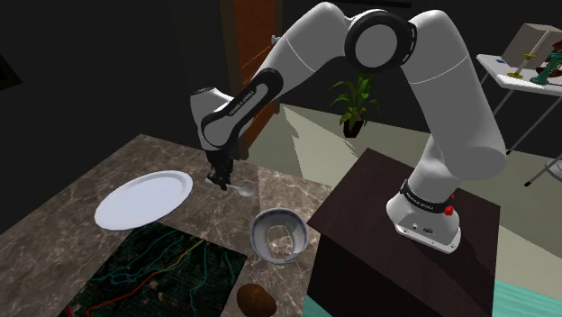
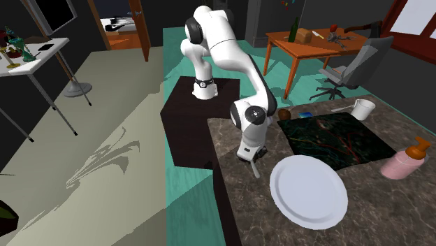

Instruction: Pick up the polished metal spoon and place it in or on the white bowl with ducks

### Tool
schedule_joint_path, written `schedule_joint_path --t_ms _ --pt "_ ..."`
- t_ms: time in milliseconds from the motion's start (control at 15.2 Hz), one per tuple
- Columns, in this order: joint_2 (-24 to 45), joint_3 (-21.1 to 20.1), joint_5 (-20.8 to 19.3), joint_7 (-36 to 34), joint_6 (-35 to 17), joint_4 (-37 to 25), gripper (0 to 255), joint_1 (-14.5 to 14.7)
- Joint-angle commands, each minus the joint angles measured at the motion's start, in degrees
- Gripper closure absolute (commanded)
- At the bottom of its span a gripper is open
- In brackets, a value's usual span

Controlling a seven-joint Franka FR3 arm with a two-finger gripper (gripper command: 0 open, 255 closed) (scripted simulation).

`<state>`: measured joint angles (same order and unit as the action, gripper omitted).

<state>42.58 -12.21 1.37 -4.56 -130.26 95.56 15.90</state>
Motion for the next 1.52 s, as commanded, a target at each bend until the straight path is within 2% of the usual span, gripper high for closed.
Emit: schedule_joint_path --t_ms 0,396,1452 --pt "0.1 -0.1 0.0 0.0 0.0 0.0 255 0.1" --pt "0.1 -0.1 0.0 0.0 0.0 0.1 255 0.1" --pt "-8.2 -1.1 1.1 -0.5 7.9 0.3 255 -0.8"
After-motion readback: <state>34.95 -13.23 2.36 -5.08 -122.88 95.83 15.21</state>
